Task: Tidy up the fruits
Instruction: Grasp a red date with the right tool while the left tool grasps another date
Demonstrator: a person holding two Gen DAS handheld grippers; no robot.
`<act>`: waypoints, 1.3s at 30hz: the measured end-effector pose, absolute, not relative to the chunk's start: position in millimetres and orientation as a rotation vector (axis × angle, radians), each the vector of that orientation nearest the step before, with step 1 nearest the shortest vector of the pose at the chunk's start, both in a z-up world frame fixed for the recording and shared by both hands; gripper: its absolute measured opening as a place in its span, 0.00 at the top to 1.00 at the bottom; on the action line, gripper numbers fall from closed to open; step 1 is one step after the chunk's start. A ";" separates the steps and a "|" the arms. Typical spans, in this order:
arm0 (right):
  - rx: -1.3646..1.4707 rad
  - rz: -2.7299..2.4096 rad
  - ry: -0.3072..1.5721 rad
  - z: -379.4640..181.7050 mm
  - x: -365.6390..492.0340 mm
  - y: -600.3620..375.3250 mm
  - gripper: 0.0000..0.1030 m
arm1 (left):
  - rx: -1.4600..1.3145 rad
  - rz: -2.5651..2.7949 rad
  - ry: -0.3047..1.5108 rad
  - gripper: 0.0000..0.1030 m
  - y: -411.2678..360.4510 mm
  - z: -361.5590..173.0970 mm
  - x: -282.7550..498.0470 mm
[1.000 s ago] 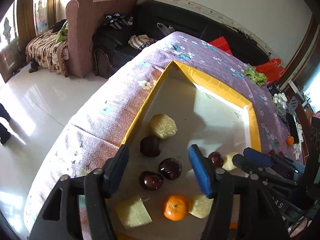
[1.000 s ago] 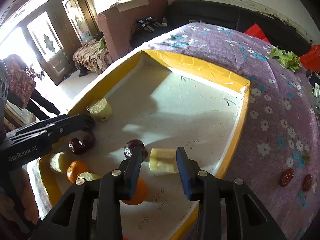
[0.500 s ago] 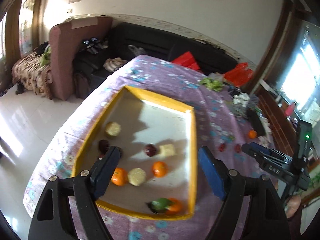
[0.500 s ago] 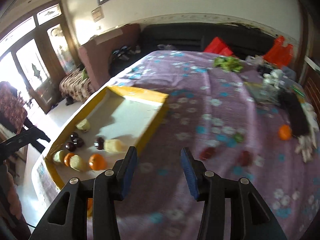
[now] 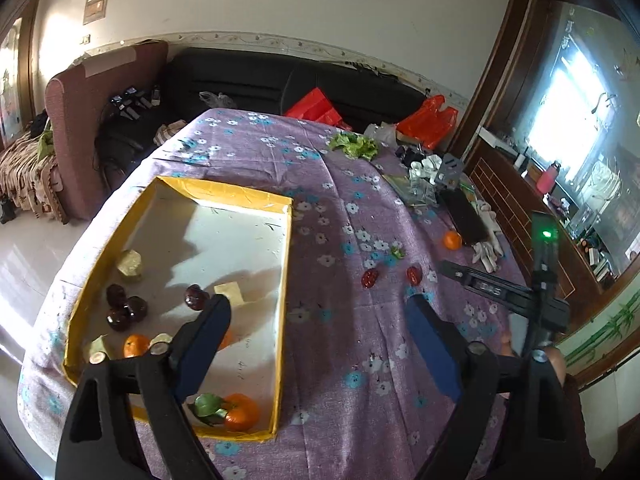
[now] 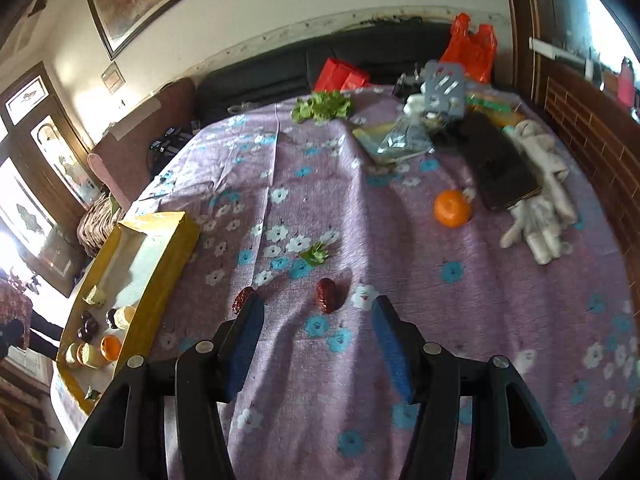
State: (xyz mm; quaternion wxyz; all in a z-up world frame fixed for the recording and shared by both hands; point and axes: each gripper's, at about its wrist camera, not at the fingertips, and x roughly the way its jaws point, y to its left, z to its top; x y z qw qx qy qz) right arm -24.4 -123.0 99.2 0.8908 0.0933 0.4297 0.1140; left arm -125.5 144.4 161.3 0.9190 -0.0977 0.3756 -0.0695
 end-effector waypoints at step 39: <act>0.098 0.182 0.961 41.2 20.0 -107.7 0.81 | 0.213 -0.123 0.955 0.84 1.4 24.5 17.4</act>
